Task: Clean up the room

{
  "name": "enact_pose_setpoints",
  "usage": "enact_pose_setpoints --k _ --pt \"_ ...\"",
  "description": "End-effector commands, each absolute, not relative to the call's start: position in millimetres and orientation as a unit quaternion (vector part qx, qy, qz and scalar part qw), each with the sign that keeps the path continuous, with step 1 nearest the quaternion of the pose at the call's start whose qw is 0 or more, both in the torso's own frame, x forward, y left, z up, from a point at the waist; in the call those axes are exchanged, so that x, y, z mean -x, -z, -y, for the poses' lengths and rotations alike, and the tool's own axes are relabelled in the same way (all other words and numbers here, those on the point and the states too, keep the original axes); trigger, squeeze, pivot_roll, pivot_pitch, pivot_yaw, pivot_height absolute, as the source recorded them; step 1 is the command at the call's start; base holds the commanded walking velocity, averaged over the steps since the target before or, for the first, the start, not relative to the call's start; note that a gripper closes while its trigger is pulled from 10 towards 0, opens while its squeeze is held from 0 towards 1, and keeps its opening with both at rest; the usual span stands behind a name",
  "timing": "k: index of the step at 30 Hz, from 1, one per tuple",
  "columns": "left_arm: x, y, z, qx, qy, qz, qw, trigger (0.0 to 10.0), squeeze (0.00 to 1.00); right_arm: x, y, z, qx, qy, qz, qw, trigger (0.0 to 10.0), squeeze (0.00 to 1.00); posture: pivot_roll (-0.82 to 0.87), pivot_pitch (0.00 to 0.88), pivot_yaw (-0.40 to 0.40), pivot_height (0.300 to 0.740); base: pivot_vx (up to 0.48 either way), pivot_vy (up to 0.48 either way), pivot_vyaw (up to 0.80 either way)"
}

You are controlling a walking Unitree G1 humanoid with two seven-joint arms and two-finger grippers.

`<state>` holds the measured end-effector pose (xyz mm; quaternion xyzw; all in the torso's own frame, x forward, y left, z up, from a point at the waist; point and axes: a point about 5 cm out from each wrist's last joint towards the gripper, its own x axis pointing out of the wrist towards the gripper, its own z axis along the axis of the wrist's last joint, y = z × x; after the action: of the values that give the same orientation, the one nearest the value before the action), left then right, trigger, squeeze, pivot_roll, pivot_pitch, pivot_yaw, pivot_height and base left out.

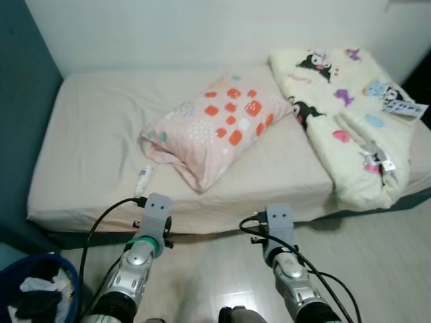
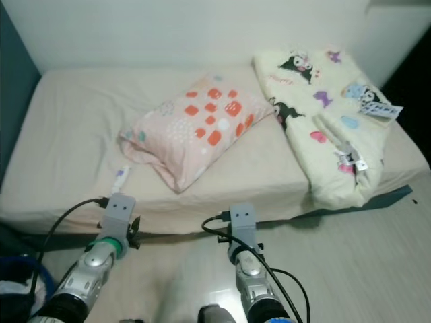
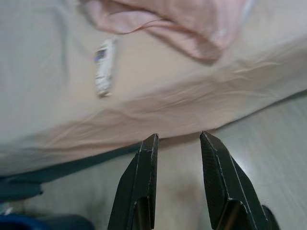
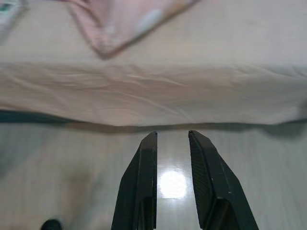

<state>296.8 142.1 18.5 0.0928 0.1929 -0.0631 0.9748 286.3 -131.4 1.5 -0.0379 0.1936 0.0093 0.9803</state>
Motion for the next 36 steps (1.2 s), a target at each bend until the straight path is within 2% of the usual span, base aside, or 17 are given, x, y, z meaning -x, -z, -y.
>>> enact_pose_setpoints --k 1,11,13,16,23,32,36 --pt "-292.3 -12.5 -140.6 -0.101 0.068 -0.202 0.972 10.0 0.0 -282.3 3.2 137.4 0.041 -0.002 -0.203 0.978 10.0 0.0 -0.01 0.041 0.015 0.74 0.0 0.0 0.0" --pt "-299.0 -14.5 -136.3 -0.103 0.074 -0.201 0.971 10.0 0.0 -294.5 -6.9 141.1 0.053 0.007 -0.19 0.98 10.0 0.0 -0.01 0.02 0.008 0.74 0.0 0.0 0.0" --pt "-295.7 -6.4 -139.4 -0.067 0.064 -0.228 0.969 10.0 0.0 -296.7 -7.5 145.4 0.055 0.018 -0.195 0.979 10.0 0.0 0.0 0.017 0.006 0.74 0.0 0.0 0.0" --pt "-291.0 0.4 -144.8 -0.07 0.054 -0.244 0.966 10.0 0.0 -297.2 -7.6 146.8 0.055 0.022 -0.196 0.979 10.0 0.0 -0.02 0.009 0.012 0.74 0.0 0.0 0.0" --pt "-287.7 -0.1 -149.0 -0.09 0.048 -0.228 0.968 10.0 0.0 -296.5 -8.9 152.0 0.073 0.029 -0.183 0.98 10.0 0.0 -0.01 0.012 0.005 0.74 0.0 0.0 0.0" --pt "-293.5 -9.5 -151.6 -0.07 0.033 -0.181 0.98 10.0 0.0 -295.3 -8.4 143.1 0.062 0.0 -0.174 0.983 10.0 0.0 -0.01 0.0 -0.002 0.74 0.0 0.0 0.0" --pt "-294.0 -18.3 -146.8 -0.012 0.047 -0.135 0.99 10.0 0.0 -291.0 -7.2 149.6 0.076 0.022 -0.159 0.984 10.0 0.0 0.0 0.0 0.003 0.74 0.0 0.0 0.0"
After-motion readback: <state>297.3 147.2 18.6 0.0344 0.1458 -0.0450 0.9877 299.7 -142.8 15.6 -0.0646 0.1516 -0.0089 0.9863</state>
